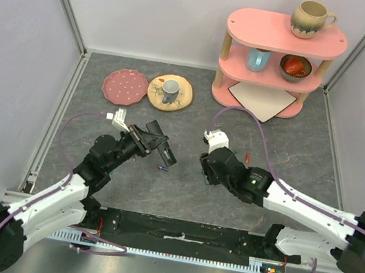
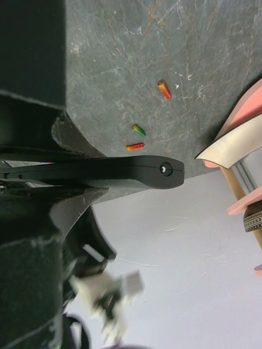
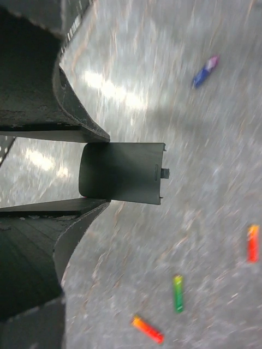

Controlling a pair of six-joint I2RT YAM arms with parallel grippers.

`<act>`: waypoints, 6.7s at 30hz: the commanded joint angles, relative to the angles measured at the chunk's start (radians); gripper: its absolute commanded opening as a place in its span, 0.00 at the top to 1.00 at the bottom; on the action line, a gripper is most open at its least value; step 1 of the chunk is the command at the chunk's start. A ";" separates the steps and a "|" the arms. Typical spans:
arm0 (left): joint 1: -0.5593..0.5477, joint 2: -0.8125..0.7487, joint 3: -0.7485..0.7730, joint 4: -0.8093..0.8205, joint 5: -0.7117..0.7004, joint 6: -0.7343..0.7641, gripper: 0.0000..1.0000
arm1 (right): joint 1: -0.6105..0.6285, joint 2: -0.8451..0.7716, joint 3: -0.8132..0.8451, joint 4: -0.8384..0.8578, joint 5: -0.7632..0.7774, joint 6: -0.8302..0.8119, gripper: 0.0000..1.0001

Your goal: Load the batteries into the remote control

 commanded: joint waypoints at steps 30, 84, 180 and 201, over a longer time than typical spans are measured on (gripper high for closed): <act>0.049 -0.512 -0.175 -0.275 0.164 0.031 0.98 | -0.270 0.451 -0.064 0.208 -0.116 0.210 0.21; 0.049 -0.391 -0.206 -0.033 0.329 0.050 0.98 | -0.729 0.385 -0.030 0.210 -0.075 -0.062 0.52; 0.048 -0.512 -0.275 -0.211 0.086 -0.084 0.98 | -0.602 0.377 -0.060 -0.223 0.092 1.342 0.64; 0.048 -0.515 -0.284 -0.174 0.134 -0.047 0.98 | -0.591 0.200 -0.070 -0.028 -0.107 -0.022 0.30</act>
